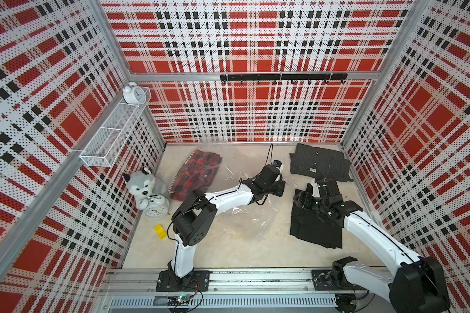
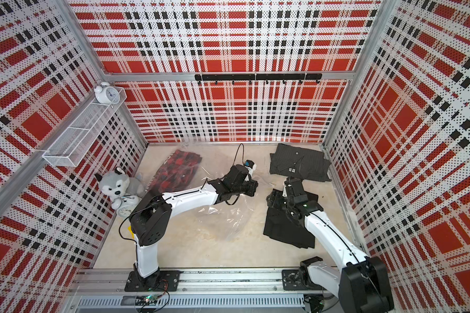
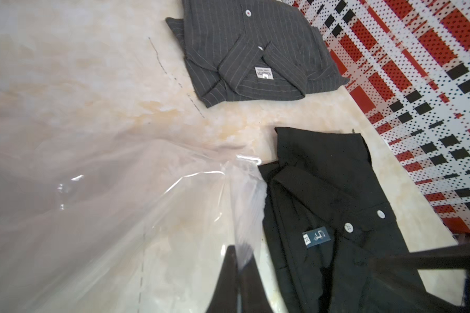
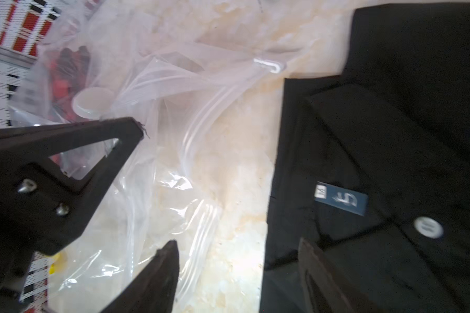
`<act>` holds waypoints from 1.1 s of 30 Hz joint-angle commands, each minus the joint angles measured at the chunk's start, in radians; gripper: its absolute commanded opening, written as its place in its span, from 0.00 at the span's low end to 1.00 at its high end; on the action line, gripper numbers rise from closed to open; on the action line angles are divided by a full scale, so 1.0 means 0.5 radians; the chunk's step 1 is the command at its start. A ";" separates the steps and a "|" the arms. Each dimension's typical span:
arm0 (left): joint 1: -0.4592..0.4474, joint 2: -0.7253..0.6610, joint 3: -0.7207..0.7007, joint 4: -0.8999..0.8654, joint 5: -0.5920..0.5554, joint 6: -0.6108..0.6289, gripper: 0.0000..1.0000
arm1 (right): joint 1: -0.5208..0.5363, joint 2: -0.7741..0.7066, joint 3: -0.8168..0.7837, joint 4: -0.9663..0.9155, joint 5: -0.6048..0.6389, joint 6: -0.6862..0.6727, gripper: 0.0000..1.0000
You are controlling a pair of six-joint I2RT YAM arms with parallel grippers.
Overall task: Place the folded shirt into the vacuum bag
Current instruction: Adjust the vacuum bag at the center of the board.
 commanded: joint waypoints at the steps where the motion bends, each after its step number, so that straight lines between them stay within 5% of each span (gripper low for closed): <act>1: 0.023 -0.198 -0.020 -0.063 -0.143 0.035 0.00 | -0.010 0.087 -0.091 0.449 -0.287 0.071 0.77; 13: 0.069 -0.313 -0.054 -0.093 -0.104 0.084 0.00 | -0.010 0.476 -0.129 1.110 -0.289 0.179 0.76; 17: 0.079 -0.313 -0.057 -0.087 -0.089 0.081 0.00 | -0.011 0.648 -0.087 1.306 -0.265 0.189 0.65; 24: 0.105 -0.318 -0.063 -0.074 -0.065 0.075 0.00 | -0.012 0.833 0.072 1.320 -0.128 0.143 0.25; 33: 0.131 -0.221 0.042 -0.072 -0.061 0.084 0.00 | -0.105 1.082 0.456 0.617 0.326 -0.011 0.14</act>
